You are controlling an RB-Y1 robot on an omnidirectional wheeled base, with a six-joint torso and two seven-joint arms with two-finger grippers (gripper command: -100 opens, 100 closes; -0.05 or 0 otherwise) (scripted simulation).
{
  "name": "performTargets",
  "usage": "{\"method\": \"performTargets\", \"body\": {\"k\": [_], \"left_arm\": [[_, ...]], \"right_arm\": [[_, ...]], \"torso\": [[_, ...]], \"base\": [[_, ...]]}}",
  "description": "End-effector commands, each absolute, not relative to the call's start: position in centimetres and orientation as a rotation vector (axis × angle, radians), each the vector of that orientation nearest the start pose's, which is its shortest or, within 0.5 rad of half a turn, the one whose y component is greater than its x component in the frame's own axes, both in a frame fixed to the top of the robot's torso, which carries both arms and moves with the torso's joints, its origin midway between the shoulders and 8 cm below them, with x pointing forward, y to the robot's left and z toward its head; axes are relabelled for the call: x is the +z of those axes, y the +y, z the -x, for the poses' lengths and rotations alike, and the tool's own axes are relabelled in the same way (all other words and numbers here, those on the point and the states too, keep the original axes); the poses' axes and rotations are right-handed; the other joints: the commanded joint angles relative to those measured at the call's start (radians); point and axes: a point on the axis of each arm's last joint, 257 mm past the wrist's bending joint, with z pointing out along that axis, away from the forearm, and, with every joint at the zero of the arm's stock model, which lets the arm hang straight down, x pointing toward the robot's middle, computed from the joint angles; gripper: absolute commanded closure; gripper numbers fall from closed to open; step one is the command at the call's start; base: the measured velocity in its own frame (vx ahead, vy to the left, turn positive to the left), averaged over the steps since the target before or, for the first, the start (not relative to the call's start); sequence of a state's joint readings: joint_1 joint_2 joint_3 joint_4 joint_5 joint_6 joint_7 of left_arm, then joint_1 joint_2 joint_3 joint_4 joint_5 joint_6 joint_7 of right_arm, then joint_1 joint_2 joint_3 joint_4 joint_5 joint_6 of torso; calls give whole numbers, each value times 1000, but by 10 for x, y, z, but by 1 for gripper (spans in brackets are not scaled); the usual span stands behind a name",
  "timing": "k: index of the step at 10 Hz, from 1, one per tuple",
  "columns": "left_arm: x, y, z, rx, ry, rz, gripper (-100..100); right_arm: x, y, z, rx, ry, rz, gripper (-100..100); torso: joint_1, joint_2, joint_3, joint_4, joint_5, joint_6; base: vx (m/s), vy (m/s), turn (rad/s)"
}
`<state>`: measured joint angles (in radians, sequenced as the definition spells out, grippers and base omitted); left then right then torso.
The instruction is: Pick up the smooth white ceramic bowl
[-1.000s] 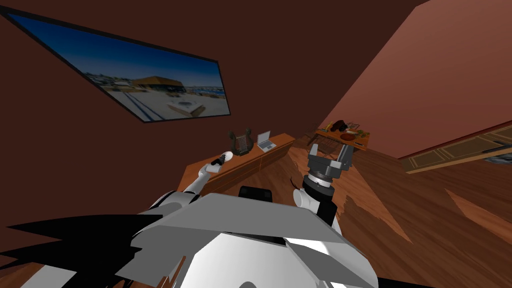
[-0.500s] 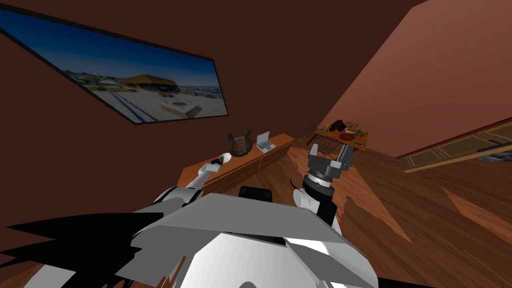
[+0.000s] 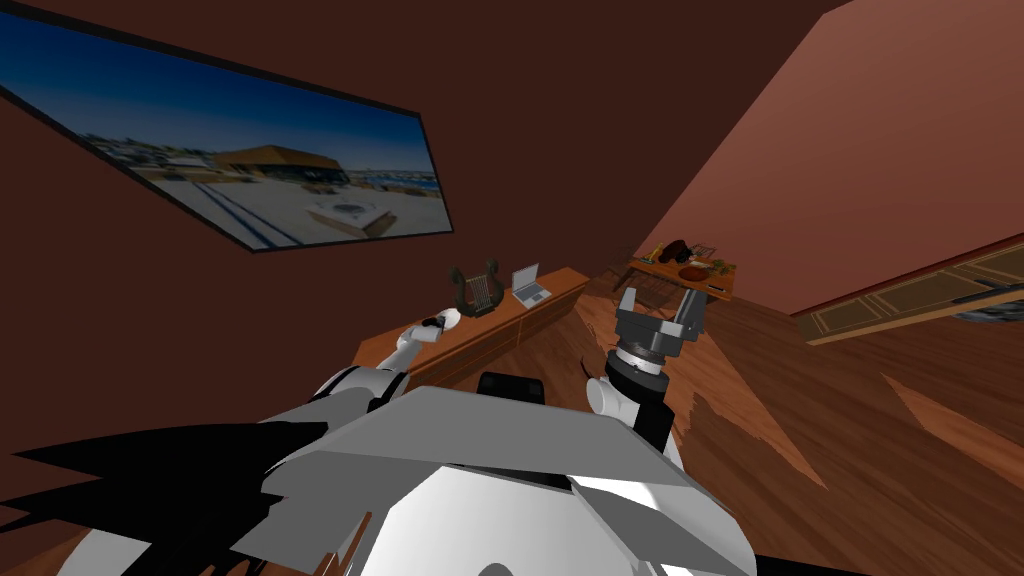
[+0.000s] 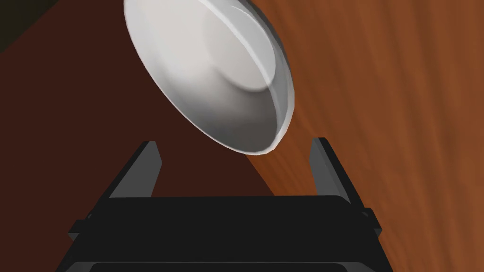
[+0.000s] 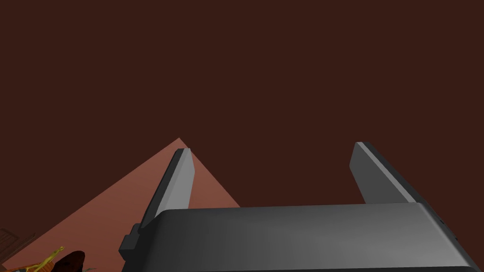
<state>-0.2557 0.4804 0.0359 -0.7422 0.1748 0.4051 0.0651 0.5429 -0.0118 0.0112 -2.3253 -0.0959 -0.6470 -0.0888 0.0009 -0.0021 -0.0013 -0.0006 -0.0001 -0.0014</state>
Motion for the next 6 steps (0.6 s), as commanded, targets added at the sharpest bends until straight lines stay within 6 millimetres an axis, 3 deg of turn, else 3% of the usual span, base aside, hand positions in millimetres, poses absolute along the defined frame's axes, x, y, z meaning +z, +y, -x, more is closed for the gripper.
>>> {"method": "performTargets", "body": {"k": [1, 5, 6], "left_arm": [[-490, 519, -438, -246, 1610, 1869, -100], [-509, 522, -416, -177, 1615, 1955, -100], [-506, 522, -419, -186, 1614, 1948, -100]], "right_arm": [[57, -286, -303, 1471, 430, -612, 0], [57, -286, -303, 1471, 430, -612, 0], [57, -286, -303, 1471, 430, -612, 0]], "torso": [[0, 0, 0, 0, 0, 0], [0, 0, 0, 0, 0, 0], [1, 0, 0, 0, 0, 0]], "base": [[50, 1, -9], [51, 4, -8], [49, 13, -2]]}}
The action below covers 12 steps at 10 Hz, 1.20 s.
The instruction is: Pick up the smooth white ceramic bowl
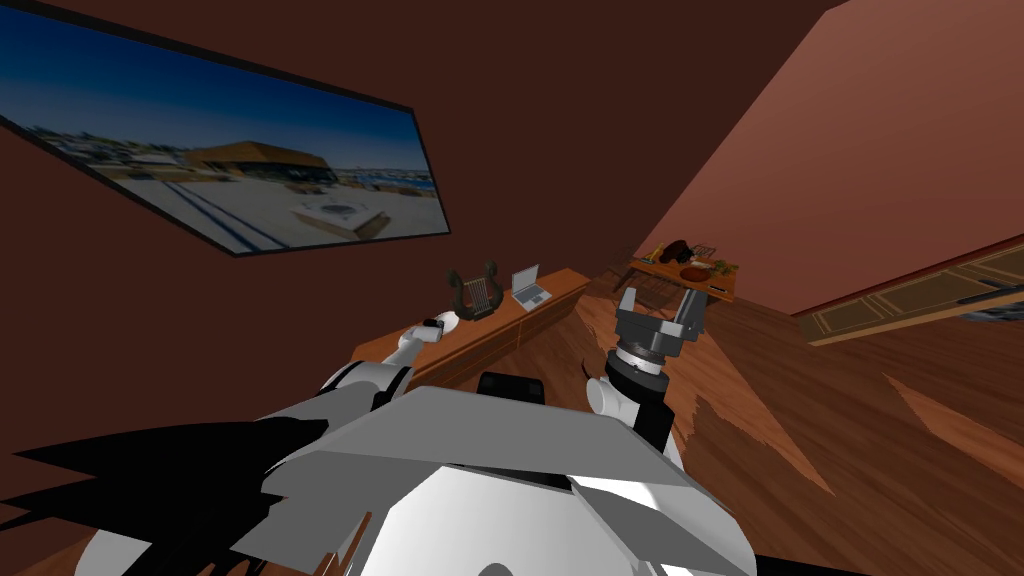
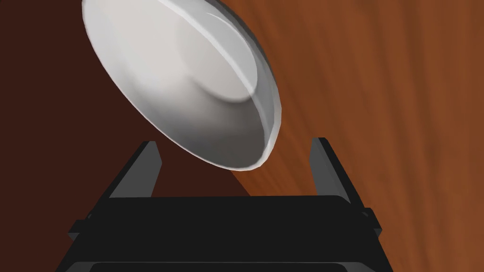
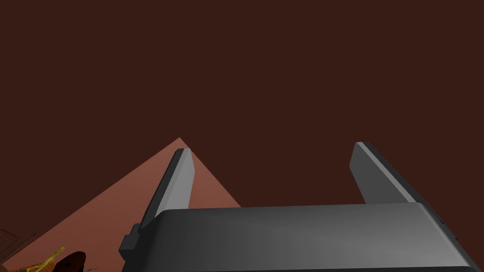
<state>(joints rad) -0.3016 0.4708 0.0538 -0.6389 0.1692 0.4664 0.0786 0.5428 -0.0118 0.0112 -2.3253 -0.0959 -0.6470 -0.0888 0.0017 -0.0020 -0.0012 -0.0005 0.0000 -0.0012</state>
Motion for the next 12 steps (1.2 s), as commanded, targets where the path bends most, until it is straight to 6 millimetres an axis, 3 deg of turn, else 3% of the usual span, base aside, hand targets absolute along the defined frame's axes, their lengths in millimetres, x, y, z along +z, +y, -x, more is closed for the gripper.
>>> {"method": "performTargets", "body": {"k": [1, 4, 5, 9, 10, 11, 12], "left_arm": [[-509, 522, -416, -177, 1615, 1955, -100], [-521, 520, -401, -134, 1620, 2014, -100], [-533, 516, -387, -103, 1629, 2057, -100], [-535, 515, -383, -96, 1631, 2065, -100], [-536, 515, -383, -96, 1632, 2065, 0], [-545, 512, -374, -96, 1636, 2063, -100], [-549, 511, -369, -96, 1637, 2061, -100]], "right_arm": [[57, -286, -303, 1471, 430, -612, 0], [57, -286, -303, 1471, 430, -612, 0], [57, -286, -303, 1471, 430, -612, 0], [57, -286, -303, 1471, 430, -612, 0], [57, -286, -303, 1471, 430, -612, 0], [57, -286, -303, 1471, 430, -612, 0], [57, -286, -303, 1471, 430, -612, 0]], "torso": [[0, 0, 0, 0, 0, 0], [0, 0, 0, 0, 0, 0], [0, 0, 0, 0, 0, 0], [0, 2, 1, 0, 0, 0], [-1, 3, 2, 1, 0, 0], [-1, 3, 2, 1, 0, 0], [1, 1, 1, 0, 0, 0]], "base": [[21, 6, -1], [50, 15, -5], [60, 15, -7], [22, 8, -1], [0, 0, 0], [50, 27, 22], [95, 22, 13]]}}
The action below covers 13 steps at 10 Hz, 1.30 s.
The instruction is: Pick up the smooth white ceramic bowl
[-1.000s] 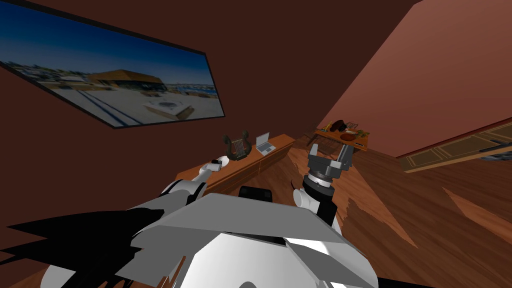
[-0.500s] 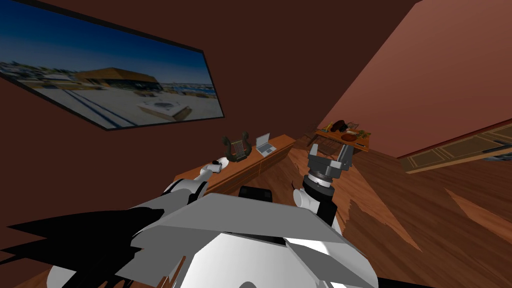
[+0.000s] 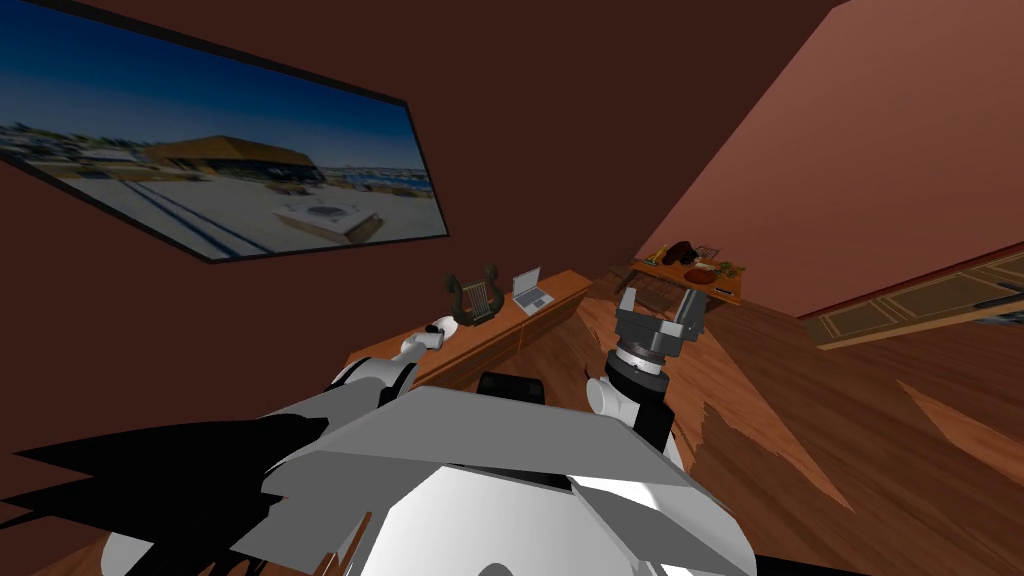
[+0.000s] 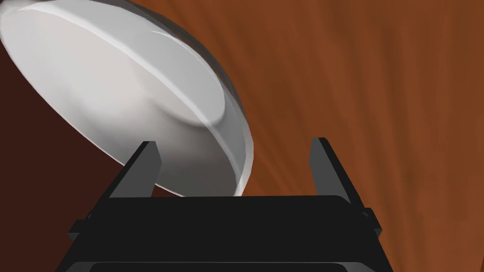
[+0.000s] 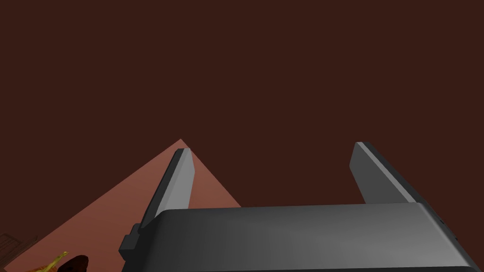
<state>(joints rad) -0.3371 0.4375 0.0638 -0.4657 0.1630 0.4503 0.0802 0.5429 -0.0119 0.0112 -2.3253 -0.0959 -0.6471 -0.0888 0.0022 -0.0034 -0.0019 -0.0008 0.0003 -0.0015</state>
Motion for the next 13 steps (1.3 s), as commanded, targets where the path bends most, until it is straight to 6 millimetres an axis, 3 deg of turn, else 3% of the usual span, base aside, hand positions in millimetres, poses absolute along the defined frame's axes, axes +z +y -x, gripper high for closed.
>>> {"method": "performTargets", "body": {"k": [1, 2, 3, 7, 8, 9, 12, 13], "left_arm": [[-555, 509, -362, -96, 1640, 2060, -100], [-551, 510, -368, -94, 1638, 2064, -100], [-551, 510, -368, -96, 1638, 2061, 100], [-552, 510, -367, -95, 1637, 2065, 100], [-552, 510, -367, -94, 1637, 2066, 0], [-547, 512, -372, -96, 1636, 2062, 100], [-540, 513, -379, -98, 1634, 2061, 100], [-540, 513, -379, -96, 1634, 2063, 0]], "right_arm": [[57, -286, -303, 1471, 430, -612, 0], [57, -286, -303, 1471, 430, -612, 0], [57, -286, -303, 1471, 430, -612, 0], [57, -286, -303, 1471, 430, -612, 0], [57, -286, -303, 1471, 430, -612, 0], [57, -286, -303, 1471, 430, -612, 0], [57, -286, -303, 1471, 430, -612, 0], [57, -286, -303, 1471, 430, -612, 0]], "torso": [[0, 0, 0, 0, 0, 0], [0, -2, -1, 0, 0, 0], [-2, 3, 1, 0, -1, 0], [-2, 5, 3, 1, -1, 1], [-2, 5, 3, 2, -1, 1], [-2, 5, 3, 2, -1, 1], [-4, 11, 7, 3, -2, 1], [-4, 9, 6, 3, -2, 1]], "base": [[121, 12, 24], [4, -20, 36], [0, 0, 0], [0, 0, 3], [0, 0, 0], [-26, 12, -46], [-59, -4, -20], [-6, -2, 2]]}}
